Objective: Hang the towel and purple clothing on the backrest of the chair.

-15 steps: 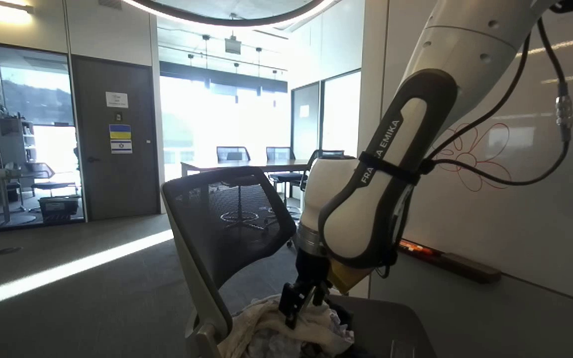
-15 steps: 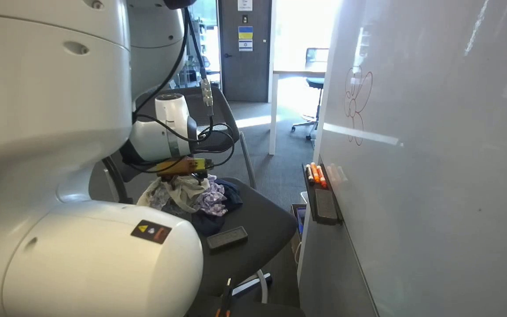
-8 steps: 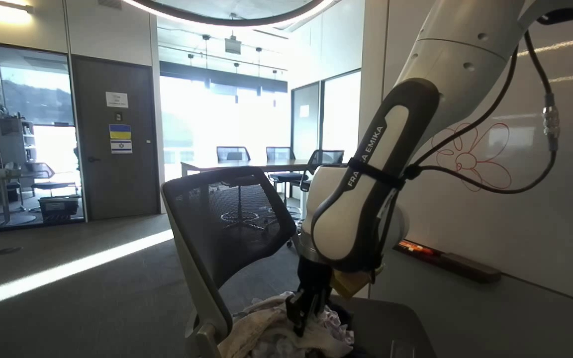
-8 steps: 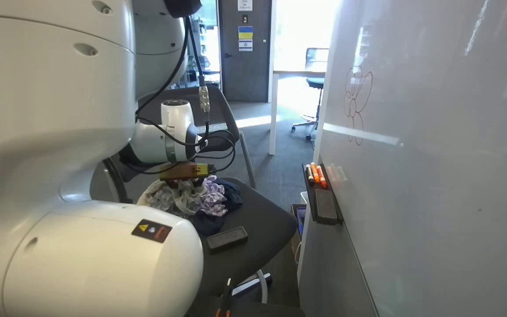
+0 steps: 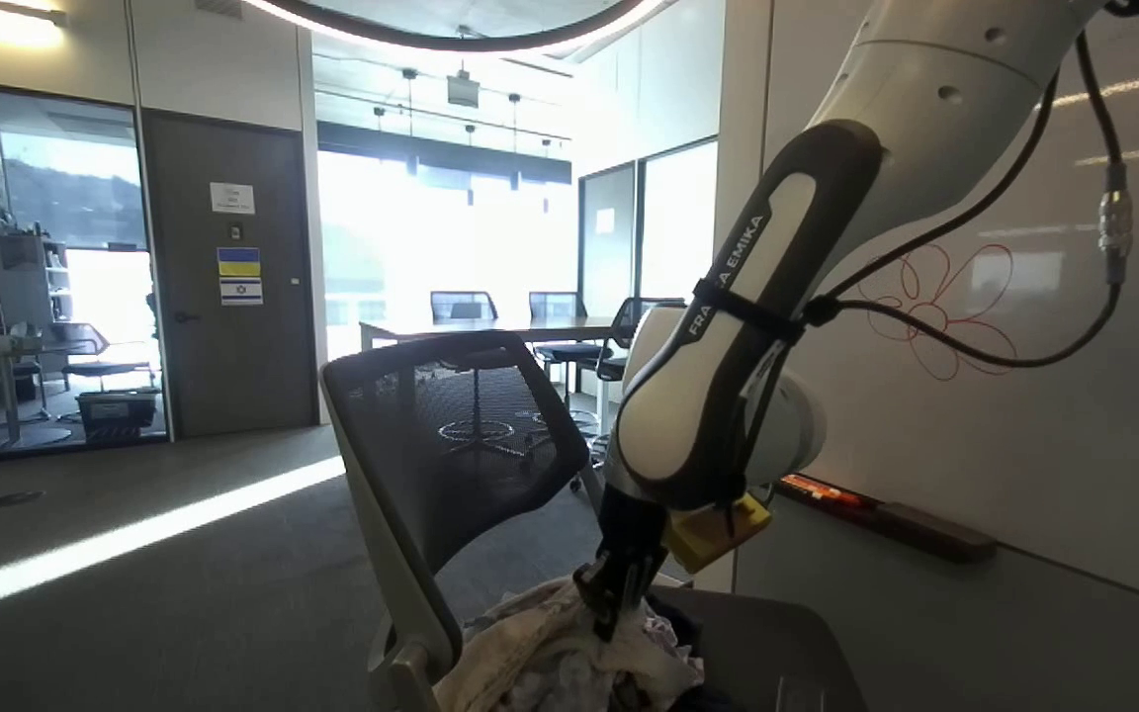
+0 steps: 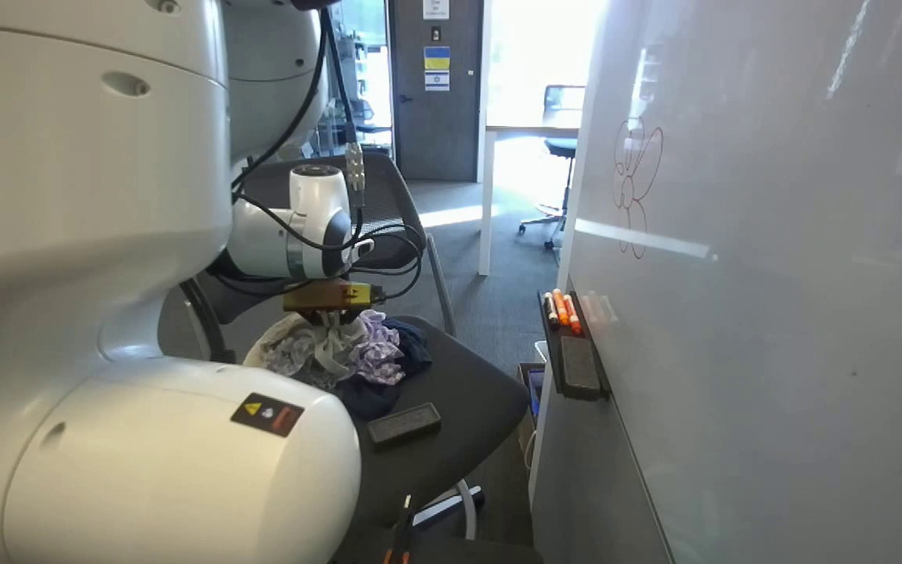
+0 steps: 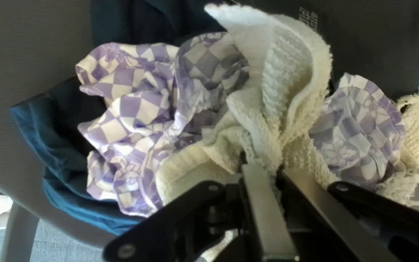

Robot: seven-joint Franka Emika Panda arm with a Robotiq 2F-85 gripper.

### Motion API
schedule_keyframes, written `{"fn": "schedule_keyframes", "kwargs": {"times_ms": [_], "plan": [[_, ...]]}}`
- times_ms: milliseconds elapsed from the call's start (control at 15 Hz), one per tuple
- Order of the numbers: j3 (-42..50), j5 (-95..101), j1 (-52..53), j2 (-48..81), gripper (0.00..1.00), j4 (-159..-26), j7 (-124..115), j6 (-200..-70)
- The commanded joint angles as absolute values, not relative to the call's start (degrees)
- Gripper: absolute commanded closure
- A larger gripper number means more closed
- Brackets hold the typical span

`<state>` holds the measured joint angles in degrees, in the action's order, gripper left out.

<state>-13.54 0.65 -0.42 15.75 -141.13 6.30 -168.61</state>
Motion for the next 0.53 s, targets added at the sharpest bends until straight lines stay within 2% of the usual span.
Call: {"fn": "schedule_keyframes", "kwargs": {"times_ms": [0, 467], "plan": [[-14.7, -3.7, -1.1, 2.0, 0.93, -148.6, 8.2, -169.2], [-9.2, -2.0, 1.3, -19.6, 0.93, -151.4, -0.3, -168.3]]}}
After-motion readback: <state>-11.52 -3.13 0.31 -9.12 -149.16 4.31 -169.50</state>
